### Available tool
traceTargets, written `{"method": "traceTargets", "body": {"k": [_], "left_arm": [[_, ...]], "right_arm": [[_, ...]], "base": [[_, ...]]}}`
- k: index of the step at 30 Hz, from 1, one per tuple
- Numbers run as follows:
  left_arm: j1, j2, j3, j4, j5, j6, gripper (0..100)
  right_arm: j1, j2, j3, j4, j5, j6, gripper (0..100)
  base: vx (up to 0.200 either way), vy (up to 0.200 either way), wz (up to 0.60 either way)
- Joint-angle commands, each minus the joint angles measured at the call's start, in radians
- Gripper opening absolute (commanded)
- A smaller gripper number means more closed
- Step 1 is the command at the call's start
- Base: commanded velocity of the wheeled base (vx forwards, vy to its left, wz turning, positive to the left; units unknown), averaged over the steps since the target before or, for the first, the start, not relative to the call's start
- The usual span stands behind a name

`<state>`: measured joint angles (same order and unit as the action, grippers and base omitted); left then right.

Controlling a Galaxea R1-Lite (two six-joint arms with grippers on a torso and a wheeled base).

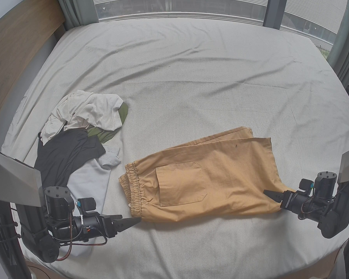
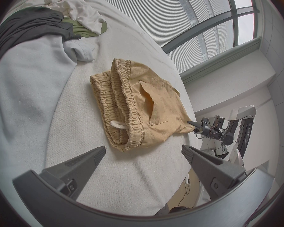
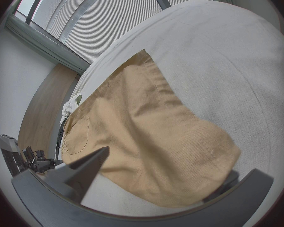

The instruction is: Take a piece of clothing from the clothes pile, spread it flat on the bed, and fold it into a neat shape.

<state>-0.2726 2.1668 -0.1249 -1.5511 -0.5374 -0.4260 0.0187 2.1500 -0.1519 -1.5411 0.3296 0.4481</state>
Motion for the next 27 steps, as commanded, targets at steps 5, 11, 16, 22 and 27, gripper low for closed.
{"method": "traceTargets", "body": {"k": [5,11,16,22,27], "left_arm": [[0.001,0.025,-0.071,-0.001,0.054,-0.010,100],[0.006,0.021,-0.093,-0.001,0.054,-0.011,100],[0.009,0.016,-0.121,-0.003,0.057,-0.031,100],[0.024,-0.036,-0.173,-0.003,0.062,-0.039,100],[0.027,-0.030,-0.240,-0.001,0.065,-0.048,100]], "right_arm": [[-0.191,-0.191,-0.061,0.001,-0.012,0.006,100],[-0.227,-0.233,-0.149,0.004,-0.009,0.034,100],[-0.180,-0.229,-0.216,0.002,0.011,0.050,100],[-0.089,-0.226,-0.314,0.004,0.069,0.050,100],[-0.040,-0.223,-0.340,0.002,0.126,0.050,100]], "base": [[0.000,0.000,0.00],[0.000,0.000,0.00],[0.000,0.000,0.00],[0.000,0.000,0.00],[0.000,0.000,0.00]]}}
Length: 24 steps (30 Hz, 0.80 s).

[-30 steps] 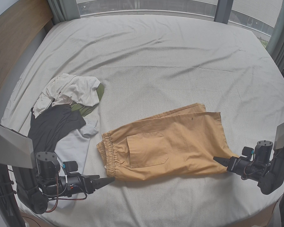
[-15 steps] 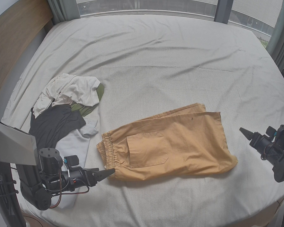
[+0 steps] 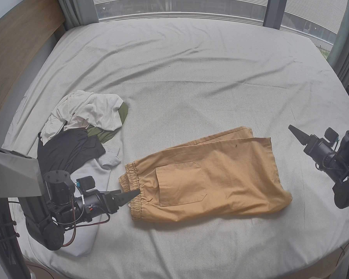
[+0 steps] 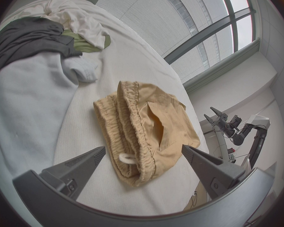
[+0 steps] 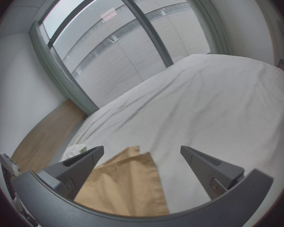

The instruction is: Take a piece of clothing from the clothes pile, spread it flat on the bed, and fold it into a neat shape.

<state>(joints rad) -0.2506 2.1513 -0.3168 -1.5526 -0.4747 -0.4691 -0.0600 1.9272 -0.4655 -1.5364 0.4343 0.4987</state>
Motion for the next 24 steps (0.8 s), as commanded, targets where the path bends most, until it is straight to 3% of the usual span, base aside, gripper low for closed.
{"method": "traceTargets", "body": {"k": [1,8,13,24], "left_arm": [[0.008,-0.014,-0.056,0.000,0.002,-0.005,100],[0.025,0.048,-0.174,0.002,0.013,0.001,100],[0.027,0.114,-0.262,0.002,0.071,0.001,100],[0.017,0.145,-0.301,0.003,0.062,-0.008,100]], "right_arm": [[0.042,-0.001,-0.025,-0.002,0.024,0.000,100],[0.032,0.003,-0.012,-0.002,0.057,0.000,100],[0.028,-0.004,-0.007,-0.002,0.060,0.004,100],[0.035,-0.008,0.008,-0.002,0.063,0.011,100]], "base": [[0.000,0.000,0.00],[0.000,0.000,0.00],[0.000,0.000,0.00],[0.000,0.000,0.00]]}}
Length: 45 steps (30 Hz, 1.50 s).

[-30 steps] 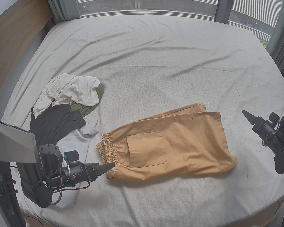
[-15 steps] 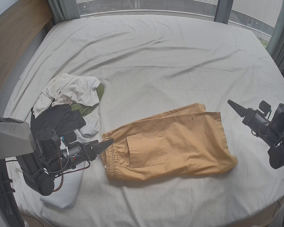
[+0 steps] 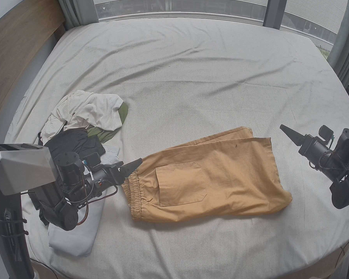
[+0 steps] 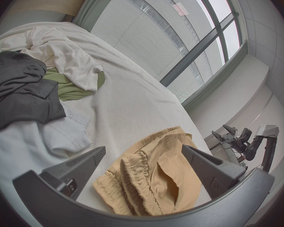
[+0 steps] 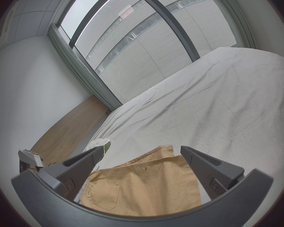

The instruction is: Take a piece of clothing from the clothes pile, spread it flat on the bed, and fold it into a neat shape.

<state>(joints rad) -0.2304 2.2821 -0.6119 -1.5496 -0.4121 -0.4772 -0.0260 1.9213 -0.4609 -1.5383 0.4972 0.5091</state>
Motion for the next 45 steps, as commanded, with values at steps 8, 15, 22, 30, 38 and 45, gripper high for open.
{"method": "traceTargets", "body": {"k": [8,15,22,30,38,45], "left_arm": [[-0.006,0.053,-0.011,0.000,0.006,0.003,0],[0.006,0.060,-0.022,-0.001,0.012,0.006,0],[0.036,0.013,0.018,0.000,0.010,0.006,0],[0.036,0.010,0.047,0.000,0.012,0.006,0],[0.037,-0.020,0.126,0.002,0.012,0.006,0],[0.046,-0.029,0.149,0.002,0.012,0.008,0]], "right_arm": [[0.004,-0.005,0.005,0.000,0.000,0.000,100],[0.004,-0.005,0.007,0.000,0.000,0.000,100],[0.006,-0.005,0.008,0.000,0.000,0.000,100],[0.006,-0.007,0.008,0.000,0.000,0.002,100],[0.006,-0.011,0.008,0.000,0.000,0.002,100],[0.008,-0.021,0.013,0.000,0.000,0.000,100]], "base": [[0.000,0.000,0.00],[0.000,0.000,0.00],[0.000,0.000,0.00],[0.000,0.000,0.00],[0.000,0.000,0.00],[0.000,0.000,0.00]]}}
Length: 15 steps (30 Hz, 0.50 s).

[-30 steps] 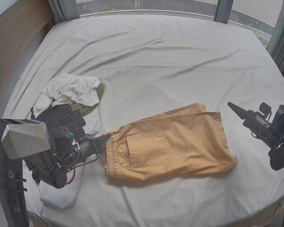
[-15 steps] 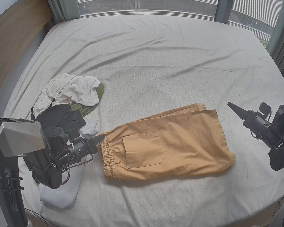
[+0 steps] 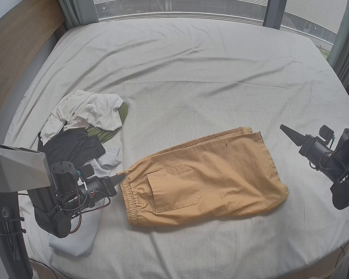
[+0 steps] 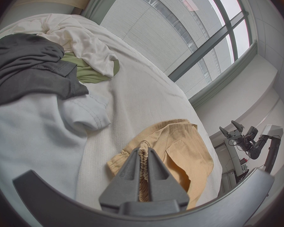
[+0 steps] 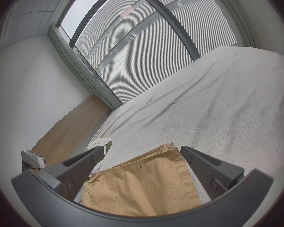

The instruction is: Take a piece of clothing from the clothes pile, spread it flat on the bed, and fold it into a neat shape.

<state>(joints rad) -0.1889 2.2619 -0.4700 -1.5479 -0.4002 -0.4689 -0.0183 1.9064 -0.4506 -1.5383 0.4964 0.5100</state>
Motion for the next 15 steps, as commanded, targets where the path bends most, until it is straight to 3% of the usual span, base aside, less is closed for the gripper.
{"method": "traceTargets", "body": {"k": [1,9,10,15], "left_arm": [[0.006,-0.008,0.004,0.000,0.000,0.000,0],[0.011,-0.008,-0.001,0.003,-0.002,0.004,0],[0.009,-0.008,0.005,0.003,-0.002,0.004,100],[0.011,-0.012,0.004,0.000,0.001,0.001,100]], "right_arm": [[0.001,-0.004,0.003,0.000,0.001,-0.001,100],[0.001,-0.006,0.003,0.000,0.001,0.001,100],[0.001,-0.006,0.003,0.000,0.001,0.001,100],[0.001,-0.007,0.003,0.000,0.001,-0.001,100]], "base": [[0.000,0.000,0.00],[0.000,0.000,0.00],[0.000,0.000,0.00],[0.000,0.000,0.00]]}}
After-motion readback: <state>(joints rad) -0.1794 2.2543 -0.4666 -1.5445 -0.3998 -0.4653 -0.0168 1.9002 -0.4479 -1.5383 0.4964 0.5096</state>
